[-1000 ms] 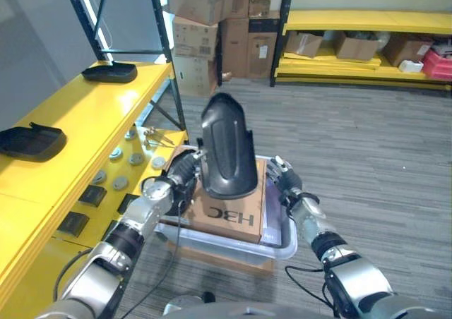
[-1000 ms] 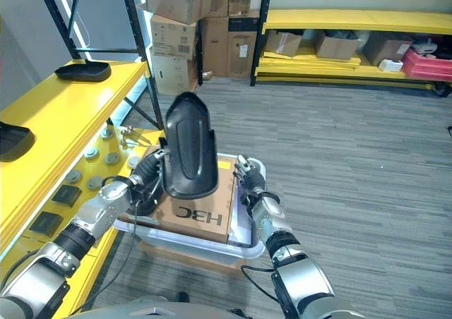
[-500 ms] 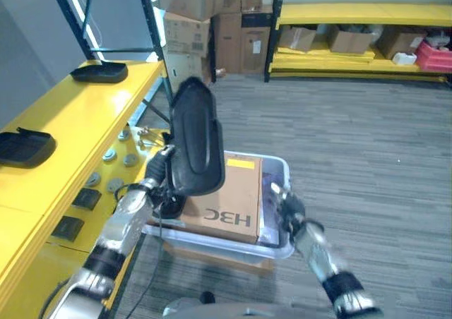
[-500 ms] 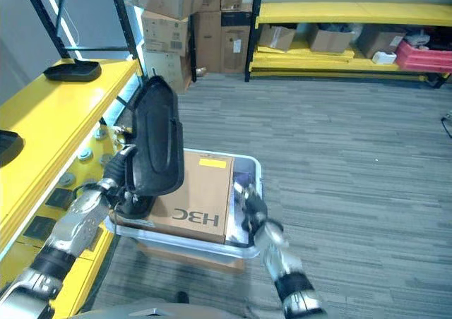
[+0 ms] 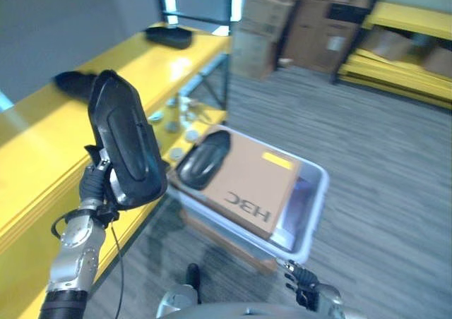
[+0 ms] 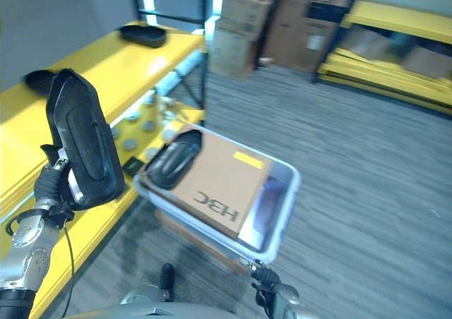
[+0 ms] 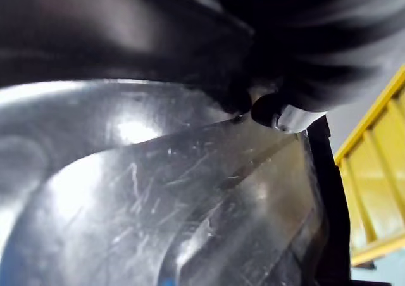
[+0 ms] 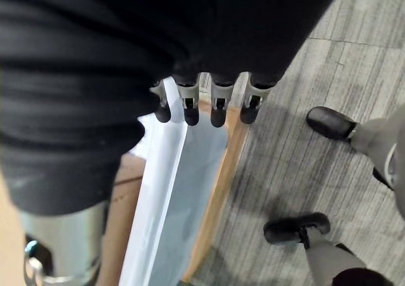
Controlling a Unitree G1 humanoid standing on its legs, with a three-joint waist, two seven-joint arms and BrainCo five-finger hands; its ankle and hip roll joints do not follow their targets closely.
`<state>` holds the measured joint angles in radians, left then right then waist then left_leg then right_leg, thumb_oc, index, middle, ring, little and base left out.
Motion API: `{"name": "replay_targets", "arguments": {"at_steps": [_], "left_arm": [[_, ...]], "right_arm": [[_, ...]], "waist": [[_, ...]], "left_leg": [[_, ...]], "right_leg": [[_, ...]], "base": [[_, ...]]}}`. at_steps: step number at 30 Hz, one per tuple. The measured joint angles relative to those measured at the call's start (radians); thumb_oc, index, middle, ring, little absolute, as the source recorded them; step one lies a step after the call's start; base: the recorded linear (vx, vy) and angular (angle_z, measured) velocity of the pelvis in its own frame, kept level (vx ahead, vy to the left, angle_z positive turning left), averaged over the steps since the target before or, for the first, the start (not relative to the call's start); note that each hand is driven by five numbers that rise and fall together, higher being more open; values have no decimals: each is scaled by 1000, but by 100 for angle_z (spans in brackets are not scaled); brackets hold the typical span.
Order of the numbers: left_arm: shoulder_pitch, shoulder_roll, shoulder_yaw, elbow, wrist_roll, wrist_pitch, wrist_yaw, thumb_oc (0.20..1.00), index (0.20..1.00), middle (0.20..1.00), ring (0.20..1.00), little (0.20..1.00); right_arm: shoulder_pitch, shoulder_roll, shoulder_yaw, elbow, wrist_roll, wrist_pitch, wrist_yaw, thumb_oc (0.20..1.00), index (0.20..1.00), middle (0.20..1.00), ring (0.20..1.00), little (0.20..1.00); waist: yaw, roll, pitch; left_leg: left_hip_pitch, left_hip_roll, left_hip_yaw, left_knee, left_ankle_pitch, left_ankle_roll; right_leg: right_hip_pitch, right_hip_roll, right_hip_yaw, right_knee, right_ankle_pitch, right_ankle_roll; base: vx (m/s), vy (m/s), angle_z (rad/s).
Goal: Move parts from the plastic box to the shelf.
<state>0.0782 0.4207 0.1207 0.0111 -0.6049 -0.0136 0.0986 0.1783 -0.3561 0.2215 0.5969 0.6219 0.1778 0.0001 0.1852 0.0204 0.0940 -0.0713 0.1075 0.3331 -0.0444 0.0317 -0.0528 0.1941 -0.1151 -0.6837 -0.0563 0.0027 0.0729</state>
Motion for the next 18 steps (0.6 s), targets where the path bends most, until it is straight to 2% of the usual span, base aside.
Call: {"name": "replay_targets", "arguments": {"at_steps": [1, 2, 3, 4, 5, 6, 8, 12, 15, 16, 18], "left_arm": [[5, 1, -2, 1, 1, 0, 1, 200, 200, 200, 200, 200], [0, 0, -3, 1, 13, 0, 5, 200, 200, 200, 200, 200], [2, 0, -3, 0, 22, 0, 7, 200, 200, 200, 200, 200], [-9, 10, -3, 1, 23, 1, 18, 200, 200, 200, 200, 200], [-24, 23, -3, 4, 23, 1, 32, 200, 200, 200, 200, 200], [-41, 40, -3, 8, 25, 2, 44, 200, 200, 200, 200, 200], [-53, 77, 7, 45, 33, 8, 75, 200, 200, 200, 200, 200], [-59, 96, 48, 88, 70, 23, 90, 200, 200, 200, 200, 200], [-60, 112, 55, 110, 112, 51, 87, 200, 200, 200, 200, 200], [-73, 120, 56, 148, 140, 53, 74, 200, 200, 200, 200, 200], [-91, 120, 48, 172, 158, 58, 72, 200, 200, 200, 200, 200]], "right_arm": [[15, -5, 1, -3, -2, -3, -2, 1000, 1000, 1000, 1000, 1000], [26, -15, 0, -18, -2, -7, -2, 1000, 1000, 1000, 1000, 1000], [24, -21, -1, -22, -2, -7, -3, 1000, 1000, 1000, 1000, 1000], [23, -14, 1, -20, -2, -8, -2, 1000, 1000, 1000, 1000, 1000], [17, -2, 12, -24, -2, -6, -1, 1000, 1000, 1000, 1000, 1000], [9, 14, 14, -26, -3, -5, 1, 1000, 1000, 1000, 1000, 1000], [-37, 42, 17, -4, -14, -6, 7, 1000, 1000, 1000, 1000, 1000], [-80, 74, 30, 84, -35, -4, 10, 1000, 1000, 1000, 1000, 1000], [-80, 75, 42, 154, -78, 2, 8, 1000, 1000, 1000, 1000, 1000], [-83, 68, 34, 226, -80, 2, 0, 1000, 1000, 1000, 1000, 1000], [-68, 63, 2, 254, -81, 5, -3, 1000, 1000, 1000, 1000, 1000]], "waist": [[-4, 2, -1], [-43, 14, -5], [-46, 17, -7], [-48, 22, -6], [-59, 13, -7], [-56, 8, -4], [-38, 6, 3], [-21, -7, -3], [-1, -15, -7], [-4, -4, -6], [-17, 22, -9]], "left_leg": [[4, 21, 95, 14, -15, -2], [1, 34, 207, 44, -7, 9], [-3, 29, 224, 40, 10, 26], [-16, 14, 225, 39, 25, 52], [-25, 4, 229, 41, 36, 66], [-32, -10, 232, 39, 43, 69], [-24, -41, 216, 41, 62, 75], [-9, -90, 188, 25, 79, 93], [9, -114, 185, 26, 67, 116], [18, -127, 158, 23, 51, 134], [21, -125, 122, 22, 41, 147]], "right_leg": [[12, -10, -50, 15, -7, 11], [37, -39, -120, 54, -31, 41], [33, -49, -113, 92, -56, 53], [33, -66, -82, 133, -81, 69], [26, -75, -54, 143, -97, 71], [12, -88, -24, 146, -110, 81], [13, -99, 47, 144, -123, 79], [37, -116, 70, 122, -114, 101], [58, -133, 83, 128, -110, 115], [48, -157, 80, 205, -109, 120], [-11, -201, 88, 378, -111, 119]], "base": [[46, 128, 159], [49, 134, 164], [80, 171, 168], [60, 115, 97], [126, 206, 99], [127, 191, 76], [177, 254, 23], [192, 289, 10], [182, 302, 10], [186, 375, 34], [178, 358, 46]]}}
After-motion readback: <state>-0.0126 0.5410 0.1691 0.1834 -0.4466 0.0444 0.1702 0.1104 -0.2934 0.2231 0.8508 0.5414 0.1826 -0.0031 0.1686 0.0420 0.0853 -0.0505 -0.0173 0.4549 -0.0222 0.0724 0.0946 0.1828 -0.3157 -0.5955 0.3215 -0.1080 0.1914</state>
